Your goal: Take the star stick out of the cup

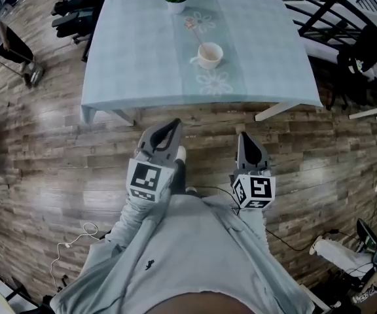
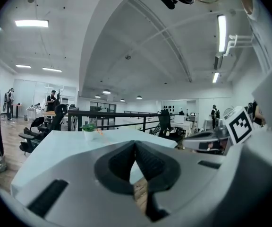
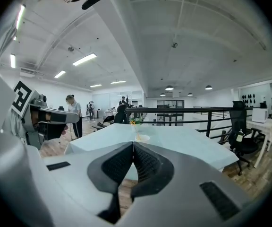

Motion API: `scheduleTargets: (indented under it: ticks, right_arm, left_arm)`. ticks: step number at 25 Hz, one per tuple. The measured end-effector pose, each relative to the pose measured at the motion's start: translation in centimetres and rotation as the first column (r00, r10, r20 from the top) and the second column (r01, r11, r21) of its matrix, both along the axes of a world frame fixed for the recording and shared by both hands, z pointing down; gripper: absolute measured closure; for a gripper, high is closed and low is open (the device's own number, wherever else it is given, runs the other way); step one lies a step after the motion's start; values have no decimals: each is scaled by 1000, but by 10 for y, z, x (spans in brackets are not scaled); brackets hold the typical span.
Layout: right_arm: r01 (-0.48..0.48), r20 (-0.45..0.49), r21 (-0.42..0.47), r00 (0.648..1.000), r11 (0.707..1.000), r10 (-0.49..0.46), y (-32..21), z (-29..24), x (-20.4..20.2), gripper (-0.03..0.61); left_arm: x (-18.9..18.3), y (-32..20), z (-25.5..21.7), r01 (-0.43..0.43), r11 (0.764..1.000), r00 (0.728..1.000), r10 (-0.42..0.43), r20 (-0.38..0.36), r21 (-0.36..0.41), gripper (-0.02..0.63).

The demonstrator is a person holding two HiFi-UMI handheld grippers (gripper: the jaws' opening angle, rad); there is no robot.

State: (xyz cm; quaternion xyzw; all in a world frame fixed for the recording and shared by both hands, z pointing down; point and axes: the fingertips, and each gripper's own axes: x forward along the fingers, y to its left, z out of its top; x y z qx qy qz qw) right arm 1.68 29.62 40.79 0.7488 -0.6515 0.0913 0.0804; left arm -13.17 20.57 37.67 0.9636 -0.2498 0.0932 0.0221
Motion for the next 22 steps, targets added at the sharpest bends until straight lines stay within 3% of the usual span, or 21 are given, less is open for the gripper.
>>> scheduleTargets:
  ticks: [11,22]
  right_arm:
    - [-33,-7,-21,999,999,32,-97,-2,33,563]
    - [-93,0,-92,996,991,93,-112,16,33,563]
  left_arm:
    - [31,-104,-8,-26,1000,1000,26,-10,8,594]
    - [42,-128,15,-93,995,996,93,5,-46,594]
